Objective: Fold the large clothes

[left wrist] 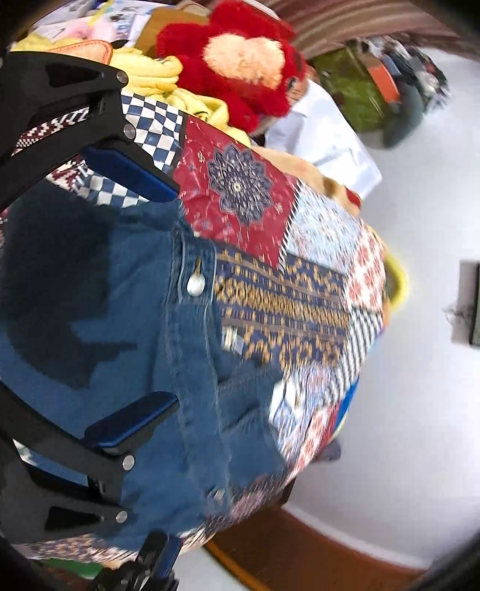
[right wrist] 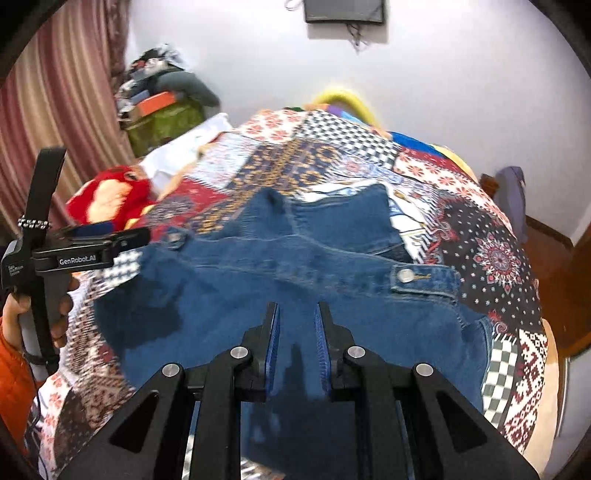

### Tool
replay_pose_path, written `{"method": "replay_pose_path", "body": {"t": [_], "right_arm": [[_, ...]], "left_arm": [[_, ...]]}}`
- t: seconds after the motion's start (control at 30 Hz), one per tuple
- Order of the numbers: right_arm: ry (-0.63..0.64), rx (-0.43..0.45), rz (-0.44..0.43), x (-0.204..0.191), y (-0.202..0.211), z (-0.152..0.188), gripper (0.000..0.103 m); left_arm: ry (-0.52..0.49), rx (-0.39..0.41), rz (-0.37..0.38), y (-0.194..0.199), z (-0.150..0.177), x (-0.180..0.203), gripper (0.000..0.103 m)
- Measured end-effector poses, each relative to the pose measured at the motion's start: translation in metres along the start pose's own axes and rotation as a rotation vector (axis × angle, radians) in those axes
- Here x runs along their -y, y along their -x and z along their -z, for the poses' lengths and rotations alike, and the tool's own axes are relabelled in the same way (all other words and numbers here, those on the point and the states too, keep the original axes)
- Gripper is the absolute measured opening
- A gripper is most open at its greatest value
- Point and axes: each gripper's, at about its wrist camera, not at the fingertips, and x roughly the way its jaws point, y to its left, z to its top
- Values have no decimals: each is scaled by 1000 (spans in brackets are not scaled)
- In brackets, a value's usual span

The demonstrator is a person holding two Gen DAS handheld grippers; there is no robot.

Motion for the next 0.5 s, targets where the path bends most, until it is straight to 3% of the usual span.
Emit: {"method": "replay_pose_path", "body": {"t": [0.27, 0.5], "right_arm": [[4, -28, -45, -31, 21, 28, 14], [-5, -124, -69, -38, -12, 49, 14]], "left_arm": [[-118, 7, 91, 25, 31, 40, 103], [-195, -62, 118, -3, 65, 69, 103]]}}
